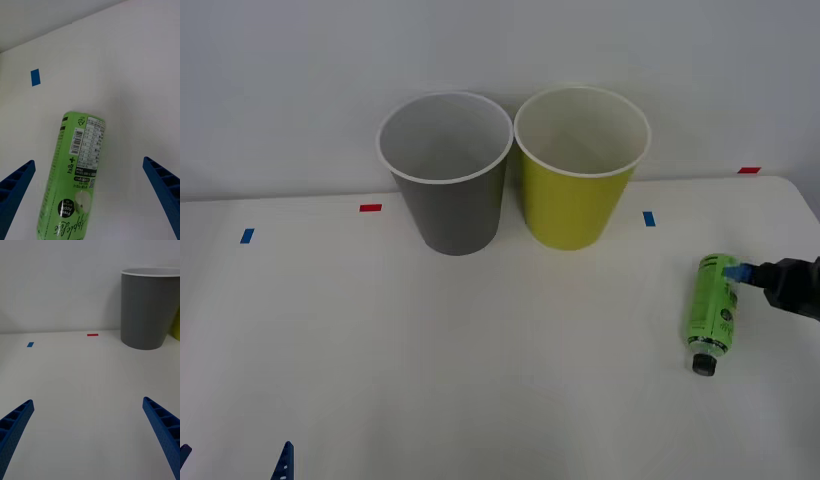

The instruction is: Put cans in the gray bin and PET bottles in the light green bin.

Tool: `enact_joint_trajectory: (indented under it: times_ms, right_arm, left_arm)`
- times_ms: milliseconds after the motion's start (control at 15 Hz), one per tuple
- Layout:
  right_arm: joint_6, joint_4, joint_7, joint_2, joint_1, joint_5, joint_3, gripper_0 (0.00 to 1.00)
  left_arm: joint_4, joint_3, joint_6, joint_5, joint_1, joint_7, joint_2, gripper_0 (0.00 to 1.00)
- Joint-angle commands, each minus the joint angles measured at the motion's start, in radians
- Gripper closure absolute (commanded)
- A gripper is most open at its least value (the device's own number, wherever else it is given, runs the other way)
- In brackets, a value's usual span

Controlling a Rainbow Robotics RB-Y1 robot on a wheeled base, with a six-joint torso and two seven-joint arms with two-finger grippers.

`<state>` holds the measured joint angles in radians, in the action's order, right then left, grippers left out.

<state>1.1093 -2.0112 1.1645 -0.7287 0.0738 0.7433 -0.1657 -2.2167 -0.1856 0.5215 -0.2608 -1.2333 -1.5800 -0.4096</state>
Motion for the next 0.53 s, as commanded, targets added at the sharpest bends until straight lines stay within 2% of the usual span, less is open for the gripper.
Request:
enact_joint_trajectory:
  times_ms: [67, 133, 267, 533]
  right_arm:
    - [0.078, 0.068, -0.008, -0.046, -0.088, 0.061, 0.058, 0.0]
    - [0.149, 0.068, -0.013, -0.048, -0.117, 0.068, 0.06, 0.0]
    - [0.21, 0.078, -0.025, -0.06, -0.15, 0.071, 0.083, 0.0]
    - [0.215, 0.164, -0.048, -0.113, -0.235, 0.104, 0.161, 0.0]
  left_arm:
    - [0.0, 0.0, 0.0, 0.0, 0.0, 0.0, 0.0, 0.0]
    - [0.0, 0.0, 0.0, 0.0, 0.0, 0.0, 0.0, 0.0]
    - [0.0, 0.0, 0.0, 0.0, 0.0, 0.0, 0.0, 0.0]
    - [0.0, 0.0, 0.0, 0.0, 0.0, 0.0, 0.0, 0.0]
